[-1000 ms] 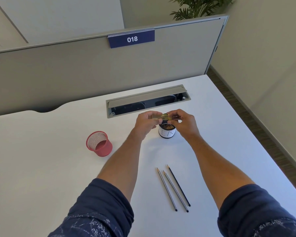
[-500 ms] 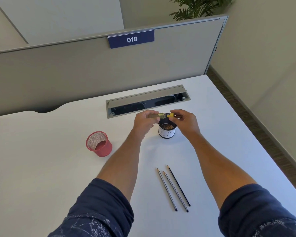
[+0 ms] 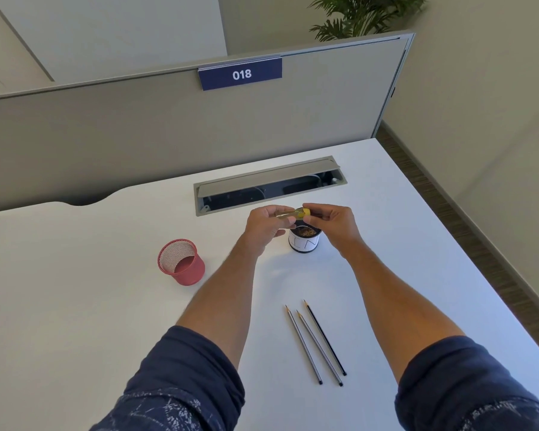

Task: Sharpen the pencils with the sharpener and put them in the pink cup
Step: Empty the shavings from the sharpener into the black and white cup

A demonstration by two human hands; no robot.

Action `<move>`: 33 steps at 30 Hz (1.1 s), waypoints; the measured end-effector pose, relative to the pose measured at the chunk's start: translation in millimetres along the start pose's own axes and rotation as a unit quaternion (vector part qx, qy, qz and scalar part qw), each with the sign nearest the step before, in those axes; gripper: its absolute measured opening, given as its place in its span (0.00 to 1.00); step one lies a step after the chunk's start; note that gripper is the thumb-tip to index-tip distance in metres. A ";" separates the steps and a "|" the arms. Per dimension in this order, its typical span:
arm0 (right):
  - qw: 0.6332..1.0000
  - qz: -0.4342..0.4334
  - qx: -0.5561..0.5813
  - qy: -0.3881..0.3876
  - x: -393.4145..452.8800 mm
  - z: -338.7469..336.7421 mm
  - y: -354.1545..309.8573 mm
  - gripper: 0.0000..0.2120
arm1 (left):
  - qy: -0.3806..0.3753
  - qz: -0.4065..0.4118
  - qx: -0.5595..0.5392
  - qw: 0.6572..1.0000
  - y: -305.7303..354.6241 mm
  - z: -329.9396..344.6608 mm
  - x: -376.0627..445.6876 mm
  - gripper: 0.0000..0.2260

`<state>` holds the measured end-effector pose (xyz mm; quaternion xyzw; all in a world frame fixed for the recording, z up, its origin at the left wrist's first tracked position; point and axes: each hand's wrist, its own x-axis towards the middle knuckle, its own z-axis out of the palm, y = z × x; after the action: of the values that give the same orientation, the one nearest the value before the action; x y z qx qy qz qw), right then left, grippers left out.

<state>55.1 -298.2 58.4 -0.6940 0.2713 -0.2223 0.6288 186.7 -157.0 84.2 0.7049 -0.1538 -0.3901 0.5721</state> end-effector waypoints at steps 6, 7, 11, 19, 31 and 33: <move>0.999 0.009 0.024 -0.019 -1.1 3.1 -4.6 0.10 | -0.008 0.007 -0.009 1.000 -0.8 -1.7 -4.6 0.11; 0.999 0.010 0.022 -0.025 -0.8 3.4 -6.1 0.10 | -0.010 0.007 -0.014 1.000 -1.3 -2.4 -5.7 0.10; 0.998 0.024 0.015 -0.062 -2.4 5.3 -9.8 0.06 | -0.023 0.011 -0.018 1.000 -5.7 -7.9 -11.0 0.11; 0.994 0.045 0.026 -0.095 -11.7 27.5 -11.7 0.07 | -0.012 -0.001 -0.026 1.000 -12.8 -30.8 -30.5 0.10; 0.989 0.033 -0.025 -0.140 -38.6 69.8 -23.1 0.13 | 0.023 -0.006 -0.034 0.999 -28.2 -70.3 -74.0 0.10; 0.987 0.029 -0.037 -0.154 -46.0 76.0 -21.4 0.13 | 0.024 -0.011 -0.032 0.999 -34.5 -75.9 -81.9 0.10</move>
<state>71.9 -209.5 72.8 -0.7346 0.1995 -0.0838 0.6431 180.8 -40.2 86.0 0.6972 -0.1198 -0.3836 0.5936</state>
